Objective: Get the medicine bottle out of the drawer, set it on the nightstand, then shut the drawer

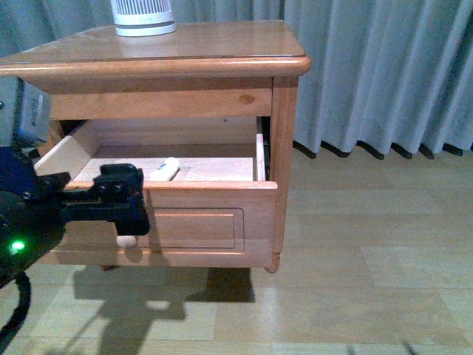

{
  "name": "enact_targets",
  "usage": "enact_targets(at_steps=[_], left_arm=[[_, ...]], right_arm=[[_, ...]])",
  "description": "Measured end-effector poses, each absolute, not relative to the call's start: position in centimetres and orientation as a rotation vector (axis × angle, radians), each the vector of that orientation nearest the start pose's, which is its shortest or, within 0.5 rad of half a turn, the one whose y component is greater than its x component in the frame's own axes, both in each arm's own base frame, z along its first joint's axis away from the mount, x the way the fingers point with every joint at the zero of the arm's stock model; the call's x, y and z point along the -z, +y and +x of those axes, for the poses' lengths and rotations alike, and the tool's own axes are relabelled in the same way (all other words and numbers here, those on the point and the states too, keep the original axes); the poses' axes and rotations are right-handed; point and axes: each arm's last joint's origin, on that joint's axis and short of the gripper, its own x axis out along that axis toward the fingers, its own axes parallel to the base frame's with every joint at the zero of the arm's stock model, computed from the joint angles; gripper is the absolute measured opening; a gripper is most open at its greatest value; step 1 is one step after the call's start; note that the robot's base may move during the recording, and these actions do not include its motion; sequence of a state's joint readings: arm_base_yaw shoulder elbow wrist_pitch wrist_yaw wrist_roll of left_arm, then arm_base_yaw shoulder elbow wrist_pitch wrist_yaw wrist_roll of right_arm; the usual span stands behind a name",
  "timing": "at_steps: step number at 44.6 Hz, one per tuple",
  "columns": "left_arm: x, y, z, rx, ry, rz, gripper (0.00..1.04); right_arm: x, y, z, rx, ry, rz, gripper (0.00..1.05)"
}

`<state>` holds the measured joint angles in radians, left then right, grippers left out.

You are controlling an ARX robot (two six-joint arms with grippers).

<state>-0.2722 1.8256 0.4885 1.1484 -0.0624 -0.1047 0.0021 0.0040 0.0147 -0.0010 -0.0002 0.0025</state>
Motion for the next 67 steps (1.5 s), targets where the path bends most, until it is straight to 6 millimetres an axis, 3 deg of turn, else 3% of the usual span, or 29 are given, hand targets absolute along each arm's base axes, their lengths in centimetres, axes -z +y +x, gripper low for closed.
enact_targets(at_steps=[4, 14, 20, 25, 31, 44, 53, 67], left_arm=[[-12.8, -7.4, 27.3, 0.202, 0.192, -0.072, 0.98], [-17.3, -5.8, 21.5, 0.199, 0.148, -0.079, 0.98], [-18.5, -5.3, 18.7, 0.193, 0.149, -0.08, 0.98], [-19.3, -5.1, 17.6, 0.204, 0.107, -0.091, 0.98], [-18.6, -3.9, 16.5, 0.013, 0.01, -0.033, 0.71], [-17.6, -1.6, 14.1, 0.006, 0.008, -0.012, 0.05], [-16.7, -0.1, 13.0, 0.002, -0.001, -0.009, 0.03], [-17.0, -0.1, 11.8, 0.005, -0.01, -0.007, 0.03]], right_arm=[[-16.8, 0.0, 9.7, -0.002, -0.01, 0.002, 0.98], [-16.8, 0.0, 9.7, -0.002, -0.01, 0.003, 0.98], [-16.8, 0.0, 9.7, -0.003, -0.01, 0.003, 0.98], [-16.8, 0.0, 9.7, -0.003, -0.01, 0.002, 0.98], [-16.8, 0.0, 9.7, -0.002, -0.01, 0.003, 0.98], [-16.8, 0.0, 9.7, -0.002, -0.01, 0.002, 0.98], [-16.8, 0.0, 9.7, -0.002, -0.01, 0.002, 0.98], [-16.8, 0.0, 9.7, -0.001, -0.009, 0.003, 0.98]])
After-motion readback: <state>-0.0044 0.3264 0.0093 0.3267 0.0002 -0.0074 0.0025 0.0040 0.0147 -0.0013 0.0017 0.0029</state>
